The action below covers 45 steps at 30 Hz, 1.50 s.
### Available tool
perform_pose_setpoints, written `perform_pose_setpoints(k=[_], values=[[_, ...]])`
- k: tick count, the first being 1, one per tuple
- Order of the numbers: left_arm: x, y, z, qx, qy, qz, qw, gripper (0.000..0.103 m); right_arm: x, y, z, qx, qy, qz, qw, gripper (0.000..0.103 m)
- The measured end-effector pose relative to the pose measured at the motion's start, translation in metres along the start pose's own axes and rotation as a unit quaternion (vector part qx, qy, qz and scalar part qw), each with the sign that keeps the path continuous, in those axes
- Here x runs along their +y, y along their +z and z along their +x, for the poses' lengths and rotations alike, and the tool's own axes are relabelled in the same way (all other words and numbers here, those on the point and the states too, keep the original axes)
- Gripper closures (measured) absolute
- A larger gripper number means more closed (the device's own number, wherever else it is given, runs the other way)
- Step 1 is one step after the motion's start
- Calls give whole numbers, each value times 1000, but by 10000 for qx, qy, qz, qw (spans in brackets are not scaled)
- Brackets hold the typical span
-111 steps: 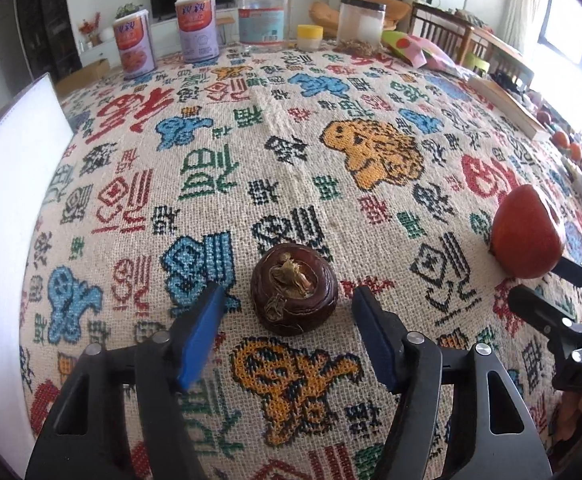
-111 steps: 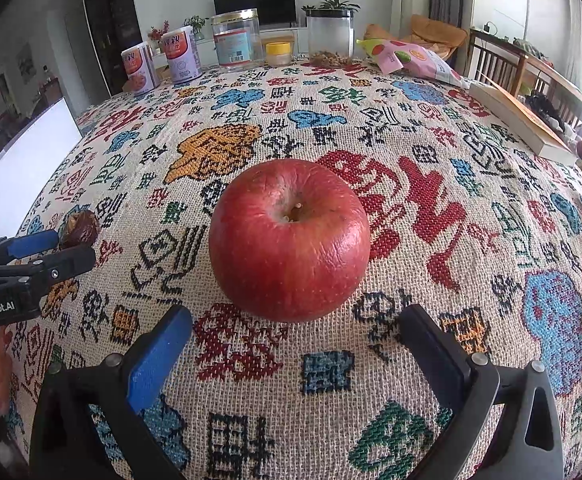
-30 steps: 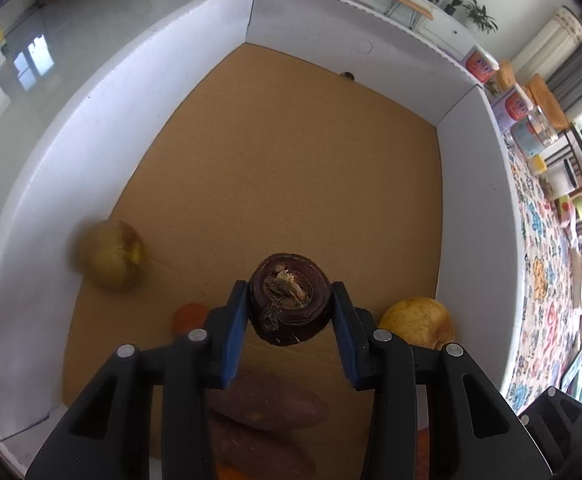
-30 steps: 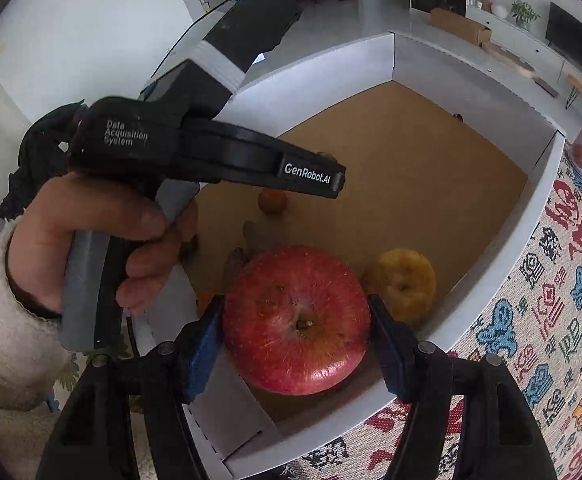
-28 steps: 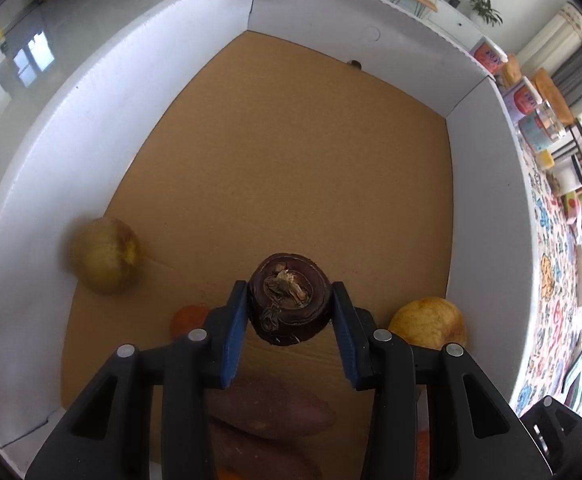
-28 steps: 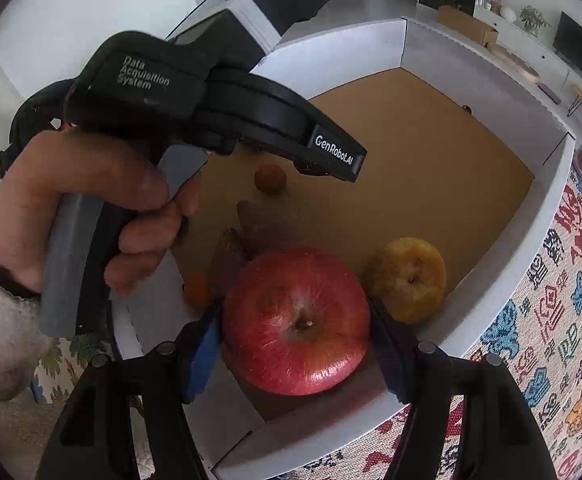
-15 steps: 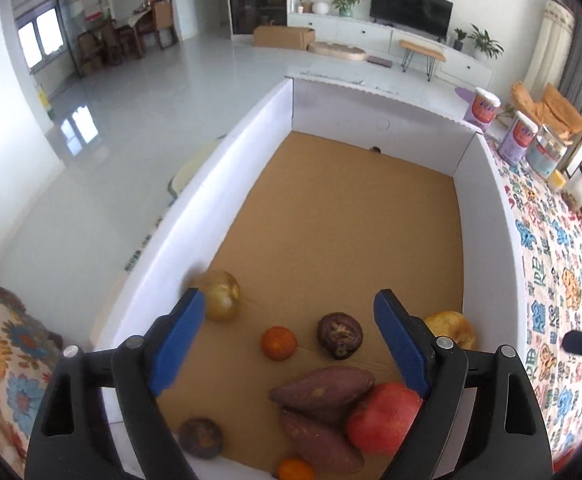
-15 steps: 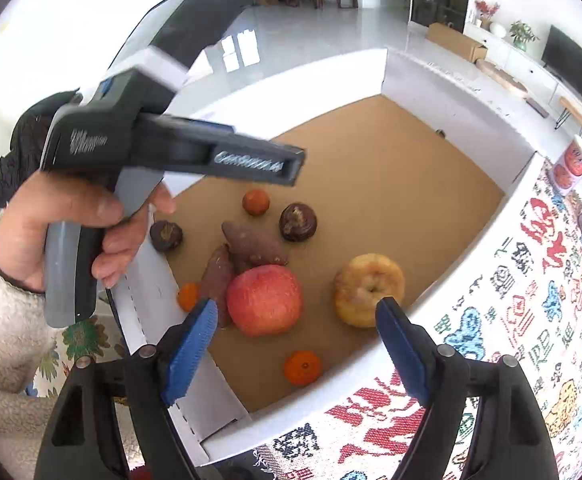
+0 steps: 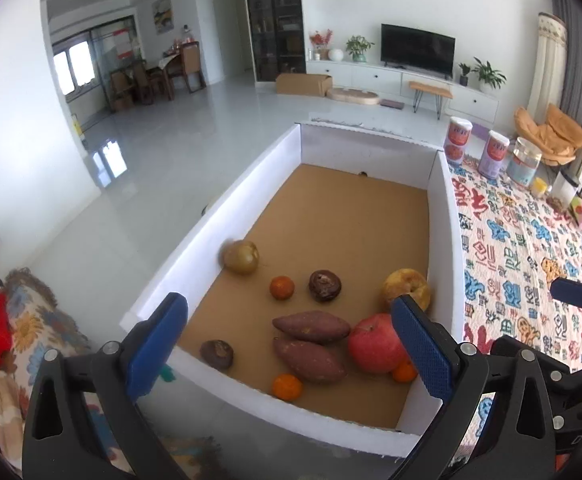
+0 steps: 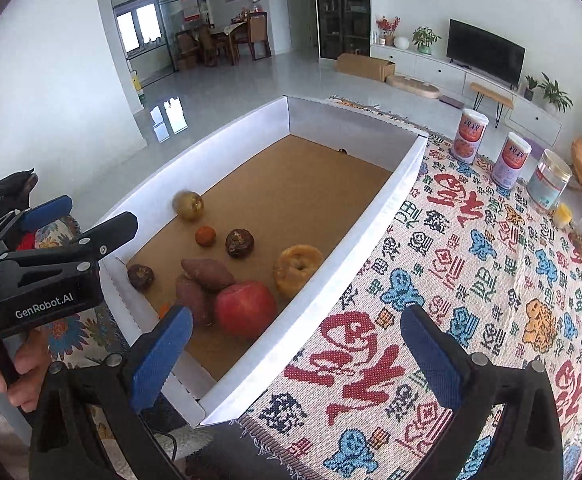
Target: Organize fruits
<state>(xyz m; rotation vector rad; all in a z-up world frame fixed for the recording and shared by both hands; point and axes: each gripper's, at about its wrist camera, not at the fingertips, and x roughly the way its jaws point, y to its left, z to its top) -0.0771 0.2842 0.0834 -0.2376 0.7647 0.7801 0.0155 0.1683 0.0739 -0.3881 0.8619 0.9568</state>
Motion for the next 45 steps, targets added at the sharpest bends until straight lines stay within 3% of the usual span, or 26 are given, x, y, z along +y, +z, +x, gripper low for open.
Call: perform_pose_setpoints(k=[7, 13, 18, 22, 32, 37, 45], values=[[12, -9, -6, 86, 278, -49, 9996, 1, 11, 4, 3, 73, 114, 542, 9984, 0], [23, -11, -2, 323, 165, -92, 9993, 1, 23, 9, 12, 203, 114, 607, 9979, 0], [33, -10, 1, 413, 17, -340, 9986, 1, 31, 12, 12, 275, 91, 563, 9980, 0], [36, -8, -1, 321, 168, -228, 9991, 1, 37, 14, 11, 299, 36, 491, 9983, 0], [54, -3, 0, 576, 350, -597, 9959, 1, 54, 24, 6, 200, -136, 217, 9995, 0], [50, 2, -7, 459, 564, -487, 9962, 1, 54, 30, -1, 176, -169, 158, 9996, 0], [54, 7, -12, 364, 555, -560, 9962, 1, 53, 45, -10, 54, -256, 82, 9996, 0]])
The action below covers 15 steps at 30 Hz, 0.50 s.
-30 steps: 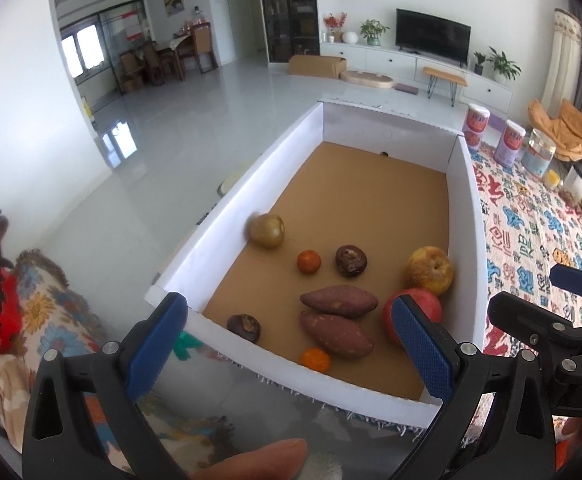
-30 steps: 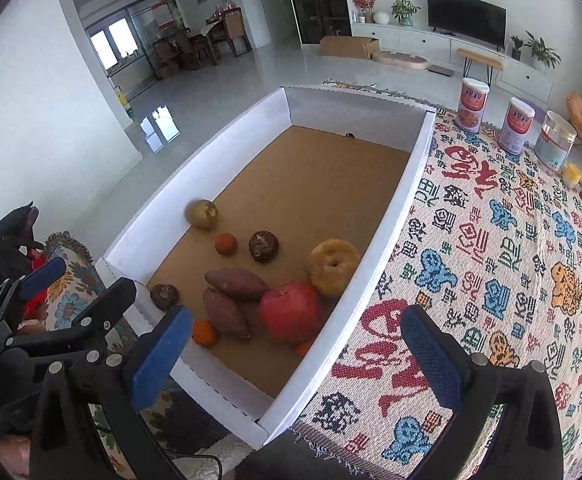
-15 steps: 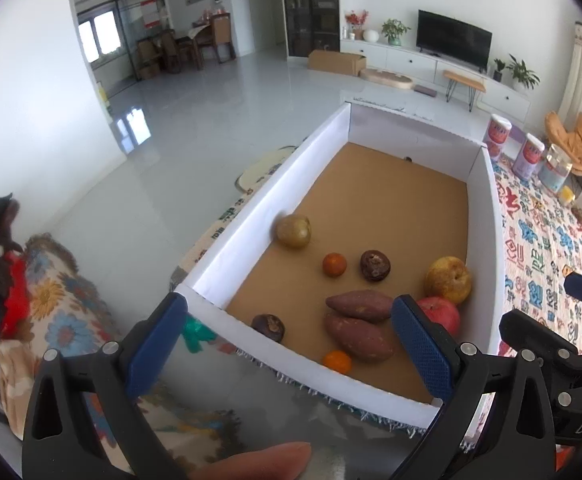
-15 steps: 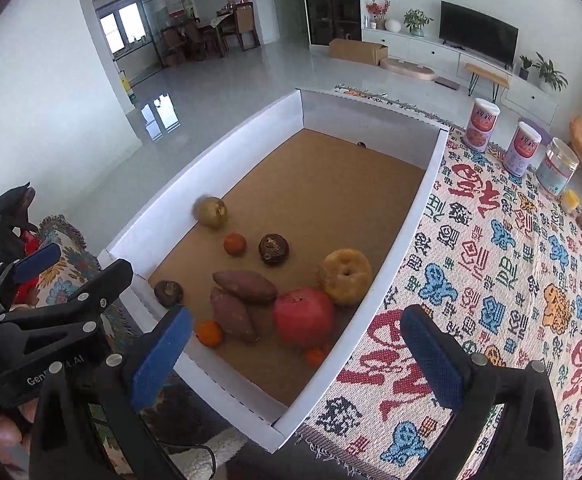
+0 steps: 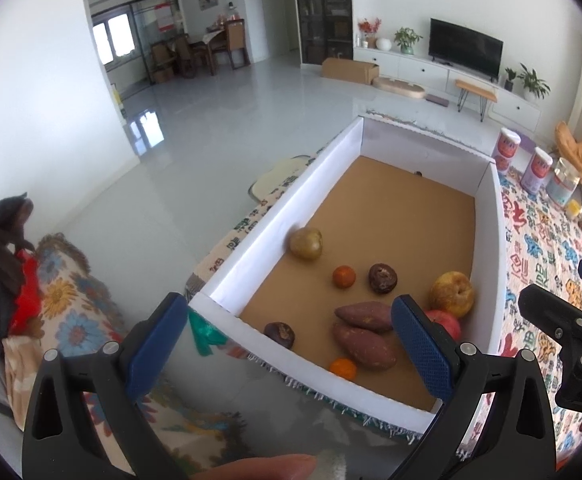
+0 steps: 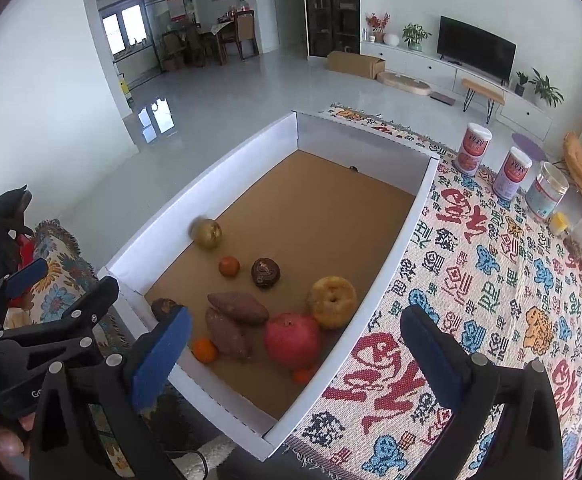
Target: Organize fruits
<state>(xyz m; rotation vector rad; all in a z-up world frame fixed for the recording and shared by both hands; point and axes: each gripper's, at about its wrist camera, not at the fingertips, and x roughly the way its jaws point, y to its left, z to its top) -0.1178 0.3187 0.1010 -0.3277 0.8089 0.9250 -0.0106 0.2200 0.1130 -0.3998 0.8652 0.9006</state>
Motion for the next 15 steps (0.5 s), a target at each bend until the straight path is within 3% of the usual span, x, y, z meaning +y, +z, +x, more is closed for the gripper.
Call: perform_pose_setpoints(k=[15], values=[[5, 4, 0, 31, -83, -135, 9999, 1, 8, 1, 2, 46, -13, -161, 9999, 0]])
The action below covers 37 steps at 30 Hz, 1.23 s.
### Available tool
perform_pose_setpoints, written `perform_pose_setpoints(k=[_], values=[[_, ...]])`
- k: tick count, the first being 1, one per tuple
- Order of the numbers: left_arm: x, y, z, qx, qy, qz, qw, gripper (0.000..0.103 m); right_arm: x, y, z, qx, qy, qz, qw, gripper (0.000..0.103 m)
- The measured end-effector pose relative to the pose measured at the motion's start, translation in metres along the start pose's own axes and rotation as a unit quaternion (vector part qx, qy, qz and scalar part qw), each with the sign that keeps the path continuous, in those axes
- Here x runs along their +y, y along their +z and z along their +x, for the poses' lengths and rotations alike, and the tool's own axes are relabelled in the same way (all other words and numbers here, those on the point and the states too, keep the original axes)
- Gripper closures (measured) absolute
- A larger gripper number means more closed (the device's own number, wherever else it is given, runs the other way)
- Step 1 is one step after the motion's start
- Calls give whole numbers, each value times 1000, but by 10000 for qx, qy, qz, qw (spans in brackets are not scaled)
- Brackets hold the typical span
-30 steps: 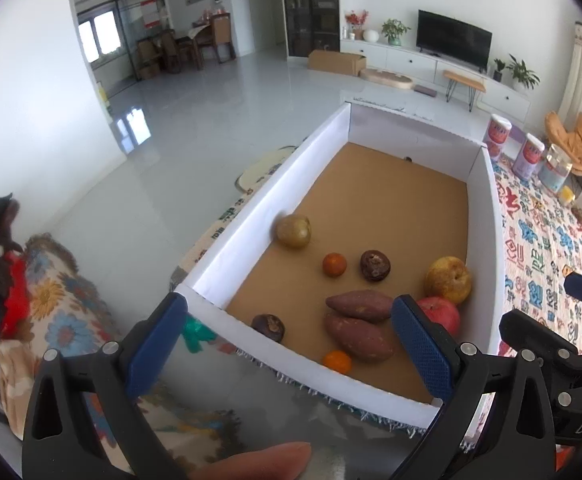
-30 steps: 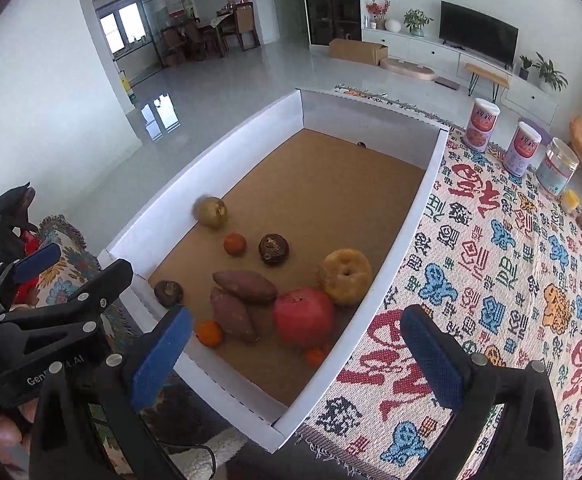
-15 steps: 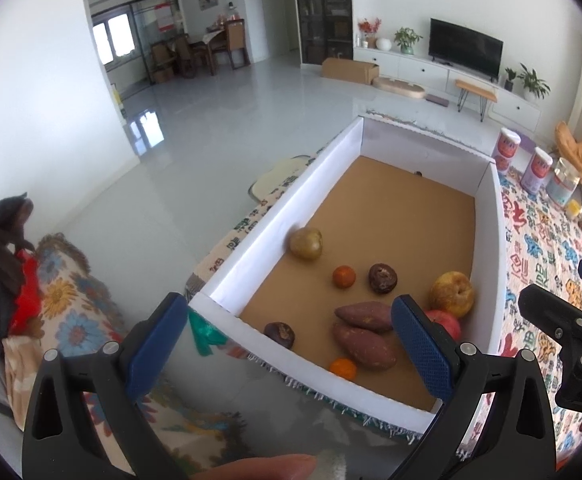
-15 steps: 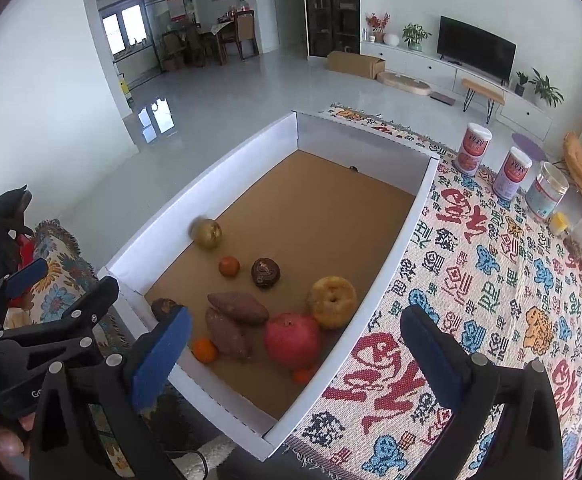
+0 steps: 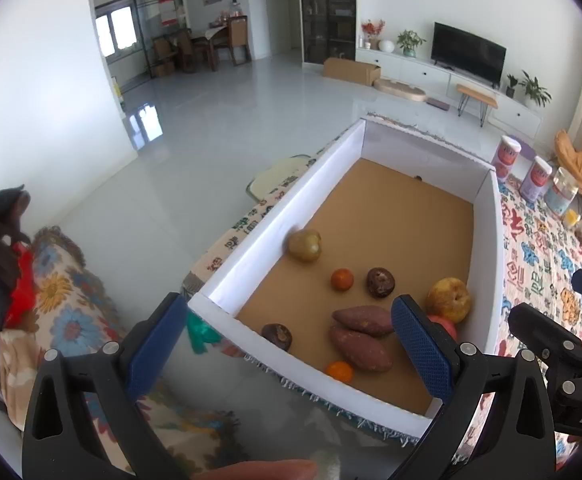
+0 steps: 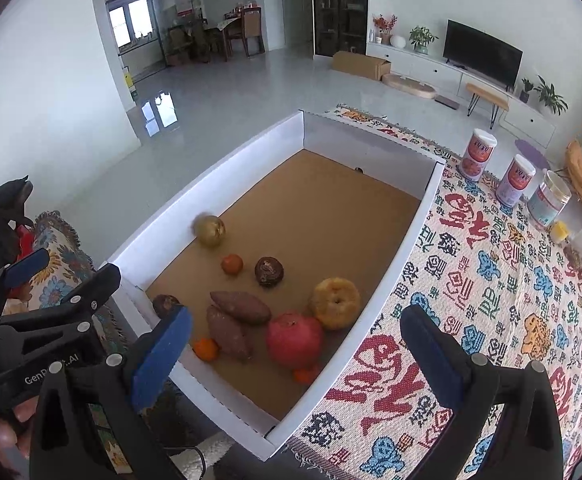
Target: Organize fruits
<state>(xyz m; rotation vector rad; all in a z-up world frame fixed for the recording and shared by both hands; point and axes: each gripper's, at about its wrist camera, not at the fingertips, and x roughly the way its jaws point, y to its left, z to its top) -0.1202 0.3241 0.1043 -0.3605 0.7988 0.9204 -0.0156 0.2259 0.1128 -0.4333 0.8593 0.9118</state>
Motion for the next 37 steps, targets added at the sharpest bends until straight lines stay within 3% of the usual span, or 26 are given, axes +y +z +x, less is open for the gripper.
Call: perform_pose_setpoints(k=[29, 32, 37], values=[[3, -1, 9, 135, 5, -49, 9999, 1, 7, 1, 8, 116, 4, -92, 9999, 0], [4, -2, 12, 191, -118, -102, 9997, 1, 8, 0, 9, 128, -12, -90, 9999, 0], [2, -3, 9, 78, -56, -32, 9999, 1, 7, 0, 10, 132, -12, -86, 9999, 0]])
